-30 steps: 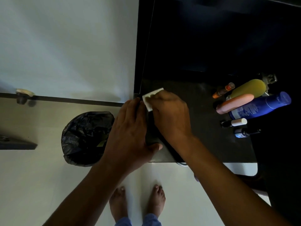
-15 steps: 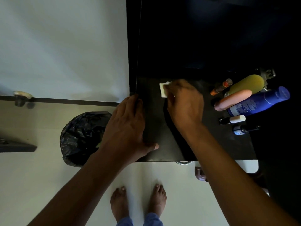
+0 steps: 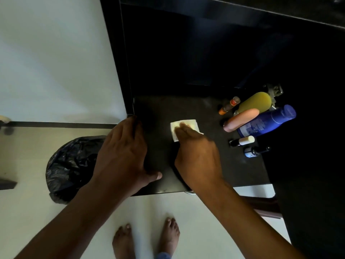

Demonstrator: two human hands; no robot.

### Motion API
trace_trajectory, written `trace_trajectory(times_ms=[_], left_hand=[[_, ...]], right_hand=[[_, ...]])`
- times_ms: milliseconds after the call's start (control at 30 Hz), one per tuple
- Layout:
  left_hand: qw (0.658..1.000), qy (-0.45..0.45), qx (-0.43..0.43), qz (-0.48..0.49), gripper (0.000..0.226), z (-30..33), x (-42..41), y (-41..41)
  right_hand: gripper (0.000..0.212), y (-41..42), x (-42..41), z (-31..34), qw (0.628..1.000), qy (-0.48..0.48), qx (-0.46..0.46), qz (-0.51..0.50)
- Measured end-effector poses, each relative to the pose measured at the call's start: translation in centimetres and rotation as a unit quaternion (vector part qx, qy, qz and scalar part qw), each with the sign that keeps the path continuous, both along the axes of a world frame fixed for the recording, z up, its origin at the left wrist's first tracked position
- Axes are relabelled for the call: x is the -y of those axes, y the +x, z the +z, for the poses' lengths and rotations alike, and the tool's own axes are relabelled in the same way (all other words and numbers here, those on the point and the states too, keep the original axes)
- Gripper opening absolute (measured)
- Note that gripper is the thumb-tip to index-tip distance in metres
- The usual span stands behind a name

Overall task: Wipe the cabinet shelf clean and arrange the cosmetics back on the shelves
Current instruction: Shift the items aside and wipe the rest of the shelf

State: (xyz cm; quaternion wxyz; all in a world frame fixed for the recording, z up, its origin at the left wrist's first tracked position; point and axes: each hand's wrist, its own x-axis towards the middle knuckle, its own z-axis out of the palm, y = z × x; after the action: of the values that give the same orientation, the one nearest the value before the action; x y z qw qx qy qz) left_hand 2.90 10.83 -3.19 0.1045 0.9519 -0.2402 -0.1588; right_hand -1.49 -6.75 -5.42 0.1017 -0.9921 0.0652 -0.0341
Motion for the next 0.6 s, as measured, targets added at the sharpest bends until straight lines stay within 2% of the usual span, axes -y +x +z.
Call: trace_trajectory(times_ms=[67,200,433,500,600], left_hand=[[1.000,0.027,0.000,-0.015,0.132,0.7,0.7,-0.1],[0.997,0.039,0.002,-0.065,0.122,2.0,3.2,0.7],[0.991,0.080,-0.050,-0.092,0.145,1.9,7.5,4.1],[0.989,0.096,-0.052,-0.098,0.145,1.7,8.3,5.0],[0.985,0.123,-0.051,-0.107,0.147,1.4,8.7,5.6]], right_hand=[[0.039,1.4,0.5,0.3,0.998,-0.027,-0.032,-0.048],[0.040,5.7,1.0,0.9,0.994,-0.009,-0.041,-0.100],[0.035,10.7,2.8,0.0,0.989,-0.088,-0.089,-0.083],[0.034,10.8,3.4,0.3,0.990,-0.080,-0.083,-0.080],[0.028,9.7,3.8,0.7,0.996,-0.008,-0.048,-0.081]])
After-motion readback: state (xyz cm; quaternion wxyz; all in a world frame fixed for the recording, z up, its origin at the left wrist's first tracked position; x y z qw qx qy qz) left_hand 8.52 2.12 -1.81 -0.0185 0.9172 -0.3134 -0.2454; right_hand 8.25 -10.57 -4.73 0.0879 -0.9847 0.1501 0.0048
